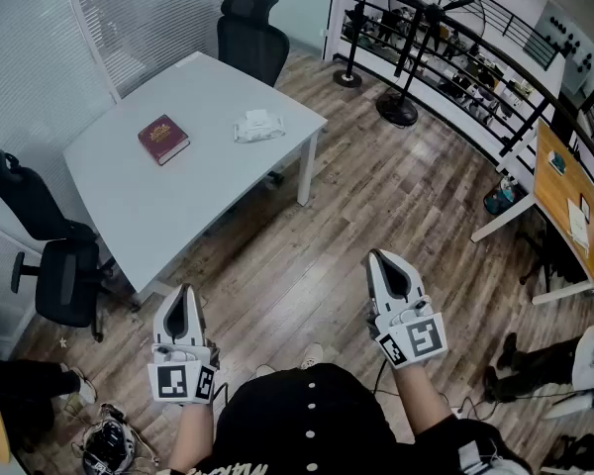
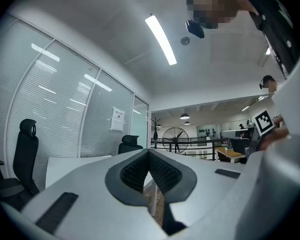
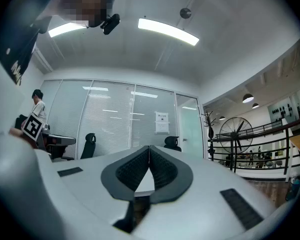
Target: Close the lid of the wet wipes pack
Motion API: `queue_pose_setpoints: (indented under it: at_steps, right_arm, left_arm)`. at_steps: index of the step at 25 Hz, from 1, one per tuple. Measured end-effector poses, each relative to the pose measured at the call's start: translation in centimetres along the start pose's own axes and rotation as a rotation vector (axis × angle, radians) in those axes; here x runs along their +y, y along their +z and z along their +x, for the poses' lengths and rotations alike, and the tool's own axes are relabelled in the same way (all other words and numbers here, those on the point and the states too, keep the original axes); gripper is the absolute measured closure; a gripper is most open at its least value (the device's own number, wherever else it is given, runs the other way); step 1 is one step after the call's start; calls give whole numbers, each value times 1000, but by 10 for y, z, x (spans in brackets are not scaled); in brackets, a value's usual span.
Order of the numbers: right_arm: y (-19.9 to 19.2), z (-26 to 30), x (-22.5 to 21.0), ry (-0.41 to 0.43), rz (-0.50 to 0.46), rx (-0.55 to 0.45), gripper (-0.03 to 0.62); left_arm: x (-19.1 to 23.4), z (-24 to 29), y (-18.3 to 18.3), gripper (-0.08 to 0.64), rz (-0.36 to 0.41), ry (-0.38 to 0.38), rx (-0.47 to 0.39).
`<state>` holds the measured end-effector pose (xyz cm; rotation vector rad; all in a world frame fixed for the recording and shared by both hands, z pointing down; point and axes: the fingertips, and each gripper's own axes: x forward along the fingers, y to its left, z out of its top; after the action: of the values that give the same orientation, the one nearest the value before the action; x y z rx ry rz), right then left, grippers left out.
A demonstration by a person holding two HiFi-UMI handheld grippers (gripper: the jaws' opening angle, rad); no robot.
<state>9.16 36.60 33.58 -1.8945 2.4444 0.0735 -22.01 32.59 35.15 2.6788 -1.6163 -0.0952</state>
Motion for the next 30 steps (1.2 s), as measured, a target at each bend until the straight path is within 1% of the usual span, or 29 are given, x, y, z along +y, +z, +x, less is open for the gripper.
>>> queue_pose_setpoints:
  at_steps: [7, 13, 18, 22, 23, 24, 25, 26, 30]
  right_arm:
    - [0, -1, -2, -2, 4, -2, 563]
    - [4, -4, 3, 27, 49, -55, 563]
    - [-2, -4, 3, 42, 56, -40, 563]
    - [-3, -4, -6, 45, 63, -53, 560]
    - [-3, -3, -9, 41, 67, -56, 546]
    - [-4, -1, -12, 36, 73, -57, 474]
    - [-4, 1, -16, 32, 80, -58, 365]
    - [-5, 2, -20, 30, 85, -59, 342]
    - [-7, 8, -31, 52, 82, -55, 342]
  left_arm:
    - [-3, 2, 2, 554, 13, -1, 1]
    - [-7, 1, 0, 554, 20, -2, 8]
    - [-13, 1, -3, 554, 25, 0, 19]
    - [-19, 2, -4, 552, 34, 11, 24]
    - [-20, 3, -4, 552, 36, 16, 25]
    - [-22, 4, -4, 552, 39, 20, 25]
    - [-24, 6, -4, 552, 40, 24, 25]
    - [-26, 7, -4, 554, 41, 29, 25]
    - [-34, 15, -5, 552, 47, 47, 24]
